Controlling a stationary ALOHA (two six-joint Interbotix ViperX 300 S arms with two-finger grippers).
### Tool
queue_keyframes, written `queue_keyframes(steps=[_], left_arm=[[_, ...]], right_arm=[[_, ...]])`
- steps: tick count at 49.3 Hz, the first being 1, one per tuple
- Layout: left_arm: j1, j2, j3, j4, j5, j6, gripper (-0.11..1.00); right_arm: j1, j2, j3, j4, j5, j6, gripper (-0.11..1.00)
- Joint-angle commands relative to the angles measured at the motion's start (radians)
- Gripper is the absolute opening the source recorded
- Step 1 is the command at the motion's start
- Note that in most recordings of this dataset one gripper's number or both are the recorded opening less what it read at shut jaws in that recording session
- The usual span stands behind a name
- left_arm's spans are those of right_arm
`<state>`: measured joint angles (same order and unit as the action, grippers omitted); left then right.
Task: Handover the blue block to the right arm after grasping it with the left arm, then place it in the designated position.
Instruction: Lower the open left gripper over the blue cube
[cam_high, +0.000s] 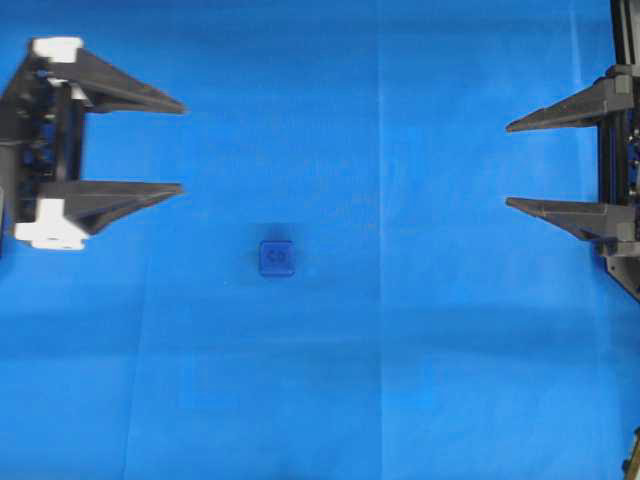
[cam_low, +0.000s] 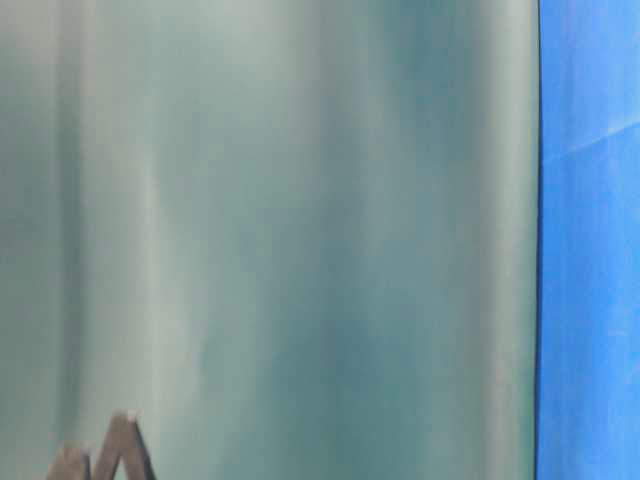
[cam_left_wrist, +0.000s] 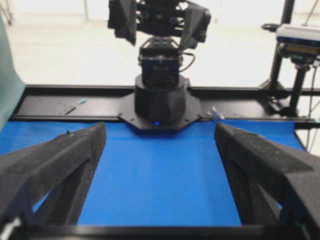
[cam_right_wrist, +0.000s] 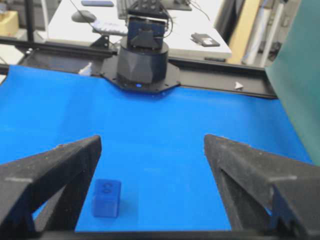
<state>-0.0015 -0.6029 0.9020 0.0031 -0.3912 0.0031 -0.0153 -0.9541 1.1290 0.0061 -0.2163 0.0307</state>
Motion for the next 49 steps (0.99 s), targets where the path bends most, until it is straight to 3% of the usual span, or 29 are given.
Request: queue_keyframes(steps=[1, 12, 29, 49], left_arm=[[-0.002, 0.155, -0.074, 0.002, -0.009, 0.002, 0.93], [-0.003, 0.249, -0.161, 0.002, 0.014, 0.005, 0.93], [-0.003, 0.256, -0.204, 0.002, 0.107, -0.015, 0.93], [-0.025, 0.327, -0.483, 0.002, 0.746, -0.025, 0.93]], right_arm=[[-0.005, 0.005, -0.028, 0.003, -0.003, 0.002, 0.97], [-0.006, 0.005, -0.028, 0.003, -0.005, 0.002, 0.97], [-0.008, 0.006, -0.028, 0.003, 0.003, 0.002, 0.97], [-0.008, 0.006, -0.028, 0.003, 0.015, 0.002, 0.97]])
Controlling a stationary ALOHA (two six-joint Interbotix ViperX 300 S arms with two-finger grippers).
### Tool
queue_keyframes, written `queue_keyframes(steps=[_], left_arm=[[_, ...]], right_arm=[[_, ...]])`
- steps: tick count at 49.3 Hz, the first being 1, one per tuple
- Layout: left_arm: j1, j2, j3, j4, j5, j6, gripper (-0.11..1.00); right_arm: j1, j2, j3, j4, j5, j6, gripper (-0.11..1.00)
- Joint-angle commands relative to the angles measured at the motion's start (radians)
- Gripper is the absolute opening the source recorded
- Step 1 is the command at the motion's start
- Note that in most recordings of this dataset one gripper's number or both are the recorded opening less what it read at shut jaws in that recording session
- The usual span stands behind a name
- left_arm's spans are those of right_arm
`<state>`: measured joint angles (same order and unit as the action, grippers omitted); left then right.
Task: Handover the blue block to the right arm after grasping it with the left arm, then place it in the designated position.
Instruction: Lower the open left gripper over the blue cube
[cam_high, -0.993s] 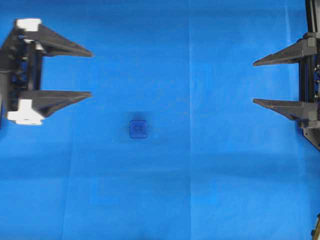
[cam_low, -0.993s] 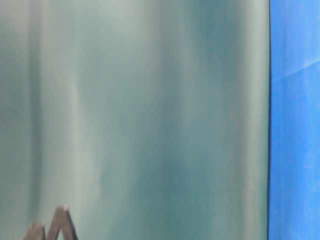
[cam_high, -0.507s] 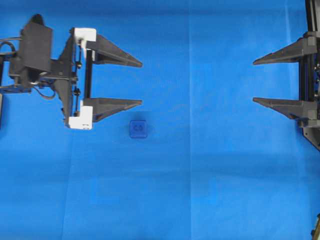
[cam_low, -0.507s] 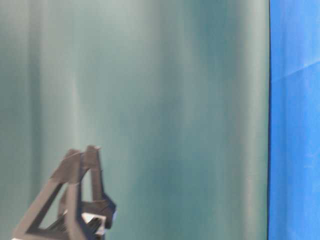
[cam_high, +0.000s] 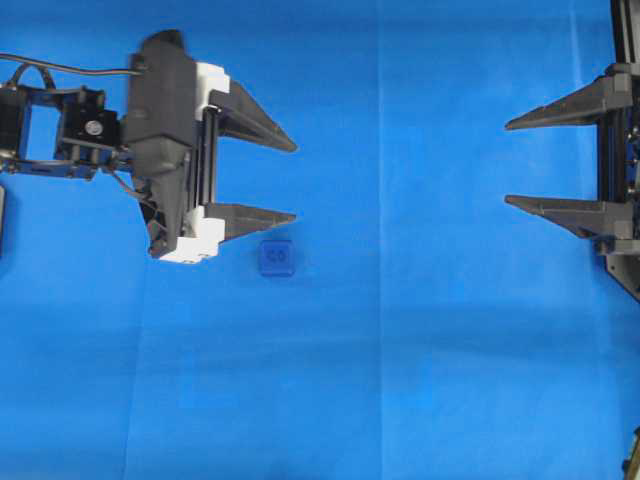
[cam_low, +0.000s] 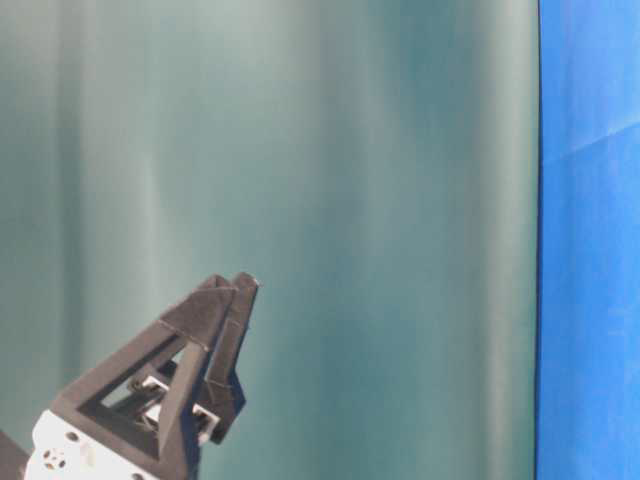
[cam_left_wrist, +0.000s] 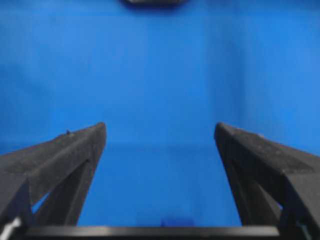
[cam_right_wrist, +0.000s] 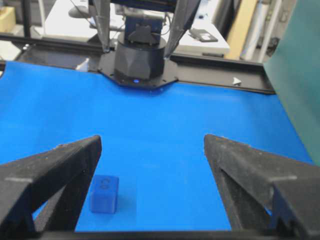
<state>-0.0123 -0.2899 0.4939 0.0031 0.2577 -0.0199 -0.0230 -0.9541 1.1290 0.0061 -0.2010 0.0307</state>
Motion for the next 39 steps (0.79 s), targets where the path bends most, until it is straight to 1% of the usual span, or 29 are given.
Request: queue_keyframes(steps=[1, 13, 19, 25, 39], left_arm=[[-0.017, 0.023, -0.092, 0.002, 0.124, -0.002, 0.93], [-0.034, 0.130, -0.264, 0.002, 0.457, -0.002, 0.93], [-0.034, 0.176, -0.337, 0.002, 0.575, -0.003, 0.93], [-0.038, 0.202, -0.379, 0.002, 0.627, -0.002, 0.93], [-0.040, 0.204, -0.380, 0.002, 0.630, -0.005, 0.93]], right_arm=[[0.000, 0.008, -0.028, 0.003, 0.000, 0.002, 0.97], [0.000, 0.008, -0.028, 0.003, 0.005, 0.002, 0.97], [0.000, 0.008, -0.028, 0.003, 0.014, 0.002, 0.97], [-0.002, 0.008, -0.028, 0.003, 0.015, 0.002, 0.97], [-0.002, 0.012, -0.028, 0.003, 0.015, 0.002, 0.97]])
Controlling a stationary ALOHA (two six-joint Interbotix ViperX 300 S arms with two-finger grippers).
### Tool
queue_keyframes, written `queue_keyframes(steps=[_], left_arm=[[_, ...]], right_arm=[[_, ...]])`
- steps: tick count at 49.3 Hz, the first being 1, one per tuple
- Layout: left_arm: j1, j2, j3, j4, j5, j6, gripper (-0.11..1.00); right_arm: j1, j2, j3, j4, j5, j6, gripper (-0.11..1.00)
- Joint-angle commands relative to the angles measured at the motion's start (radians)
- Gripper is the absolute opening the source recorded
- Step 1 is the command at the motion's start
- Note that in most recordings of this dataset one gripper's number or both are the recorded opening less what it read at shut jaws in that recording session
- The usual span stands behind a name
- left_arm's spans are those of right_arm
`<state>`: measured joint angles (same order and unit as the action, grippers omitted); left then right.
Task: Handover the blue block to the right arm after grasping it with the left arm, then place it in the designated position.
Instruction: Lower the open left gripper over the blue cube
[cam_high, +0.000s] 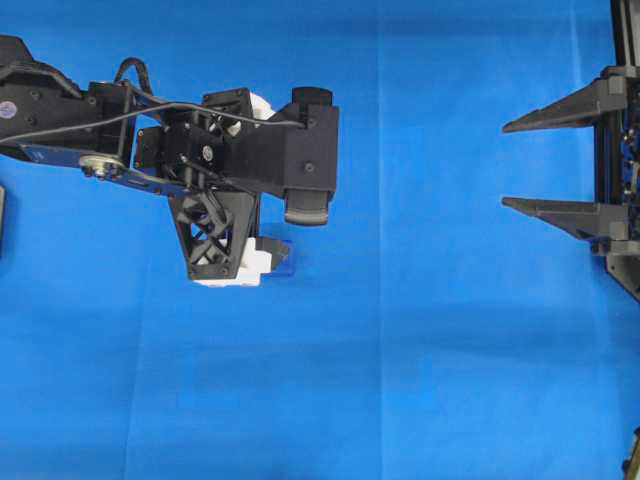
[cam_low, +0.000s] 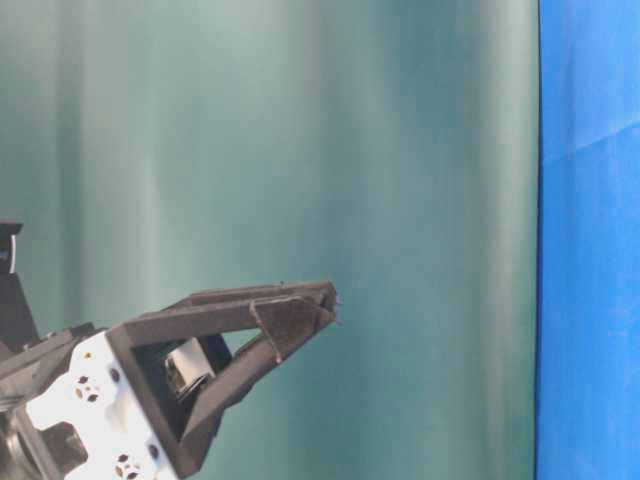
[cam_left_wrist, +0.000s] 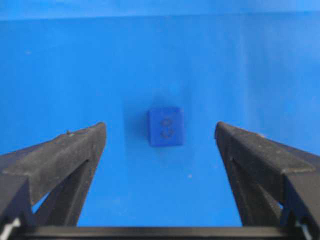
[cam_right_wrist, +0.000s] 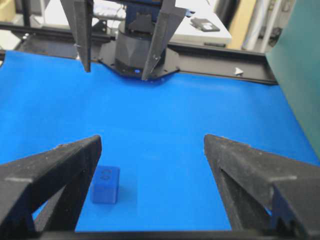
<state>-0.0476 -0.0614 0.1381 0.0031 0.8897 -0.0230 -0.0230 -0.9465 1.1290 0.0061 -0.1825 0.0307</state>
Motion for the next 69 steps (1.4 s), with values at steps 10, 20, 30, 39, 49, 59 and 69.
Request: queue_keyframes(steps=[10, 20, 30, 39, 49, 59, 69], left_arm=[[-0.005, -0.025, -0.025, 0.002, -0.002, -0.002, 0.93], [-0.005, -0.025, -0.025, 0.002, -0.002, -0.005, 0.93], [-0.006, -0.025, -0.025, 0.002, -0.002, -0.009, 0.93], [-0.008, -0.025, -0.023, 0.002, -0.002, -0.012, 0.93], [-0.008, -0.025, -0.023, 0.002, -0.002, -0.015, 0.93], [-0.009, -0.023, -0.020, 0.002, -0.003, -0.020, 0.93], [-0.020, -0.015, 0.015, 0.002, -0.040, -0.040, 0.93]], right_arm=[[-0.003, 0.005, -0.029, 0.003, -0.003, 0.002, 0.97], [-0.003, 0.005, -0.029, 0.005, -0.002, 0.002, 0.97], [-0.003, 0.005, -0.029, 0.003, -0.002, 0.002, 0.97], [-0.003, 0.005, -0.029, 0.003, -0.002, 0.003, 0.97], [-0.003, 0.005, -0.029, 0.003, -0.003, 0.002, 0.97], [-0.003, 0.008, -0.029, 0.003, -0.002, 0.003, 0.97], [-0.005, 0.017, -0.029, 0.003, 0.000, 0.002, 0.97]])
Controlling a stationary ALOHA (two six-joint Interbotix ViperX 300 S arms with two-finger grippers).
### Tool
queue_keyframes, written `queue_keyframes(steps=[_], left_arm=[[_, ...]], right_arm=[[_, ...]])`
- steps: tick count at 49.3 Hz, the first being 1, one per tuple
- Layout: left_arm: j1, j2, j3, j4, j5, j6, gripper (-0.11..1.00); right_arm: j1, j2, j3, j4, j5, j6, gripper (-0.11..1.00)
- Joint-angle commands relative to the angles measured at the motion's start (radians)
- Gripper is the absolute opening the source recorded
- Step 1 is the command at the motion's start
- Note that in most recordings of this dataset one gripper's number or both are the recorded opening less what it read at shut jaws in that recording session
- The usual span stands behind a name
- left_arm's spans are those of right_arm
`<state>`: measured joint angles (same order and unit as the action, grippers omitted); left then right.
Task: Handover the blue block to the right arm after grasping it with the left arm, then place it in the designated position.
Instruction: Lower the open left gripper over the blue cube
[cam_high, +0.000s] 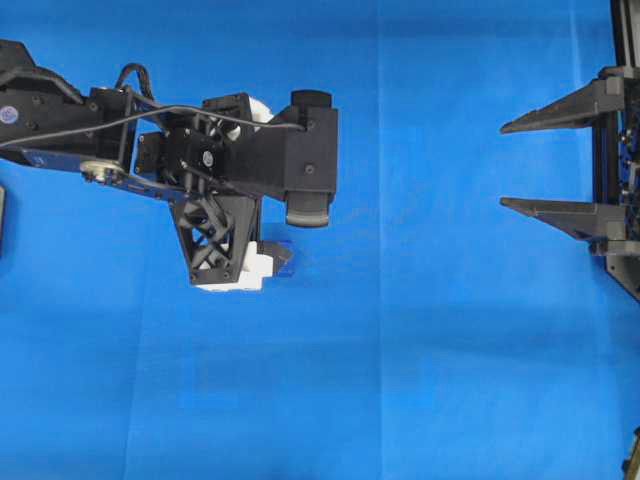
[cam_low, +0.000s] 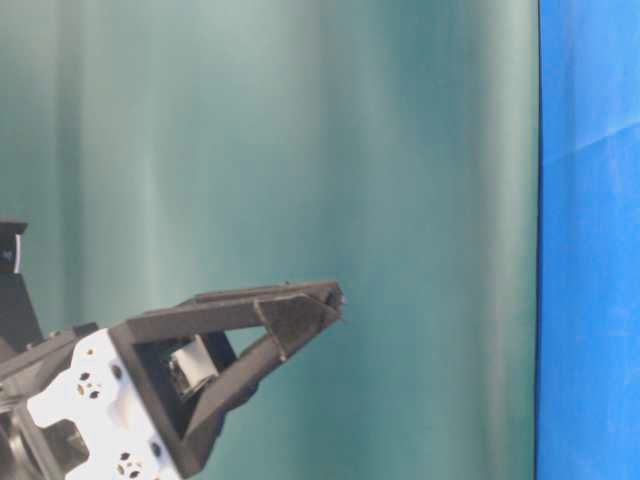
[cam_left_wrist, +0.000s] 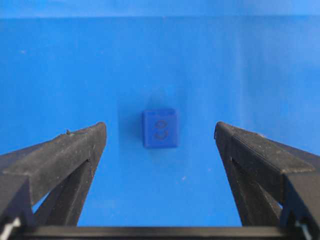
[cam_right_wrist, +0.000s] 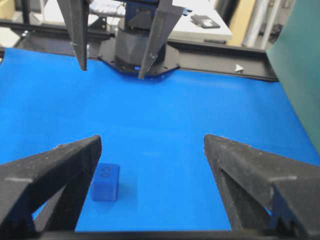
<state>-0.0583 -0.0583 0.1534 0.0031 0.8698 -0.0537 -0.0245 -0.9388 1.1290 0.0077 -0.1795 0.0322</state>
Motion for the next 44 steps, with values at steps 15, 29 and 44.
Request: queue_keyframes(steps=[15, 29, 44], left_arm=[[-0.014, 0.018, 0.109, 0.002, -0.132, -0.048, 0.93], [-0.014, 0.086, 0.230, 0.002, -0.311, -0.051, 0.93], [-0.031, 0.155, 0.250, 0.002, -0.387, -0.064, 0.93]], right_arm=[[-0.005, 0.011, -0.034, 0.002, -0.003, 0.000, 0.97], [-0.006, 0.018, -0.032, 0.003, -0.003, 0.000, 0.97], [-0.015, 0.021, -0.032, 0.002, -0.003, 0.000, 0.97]])
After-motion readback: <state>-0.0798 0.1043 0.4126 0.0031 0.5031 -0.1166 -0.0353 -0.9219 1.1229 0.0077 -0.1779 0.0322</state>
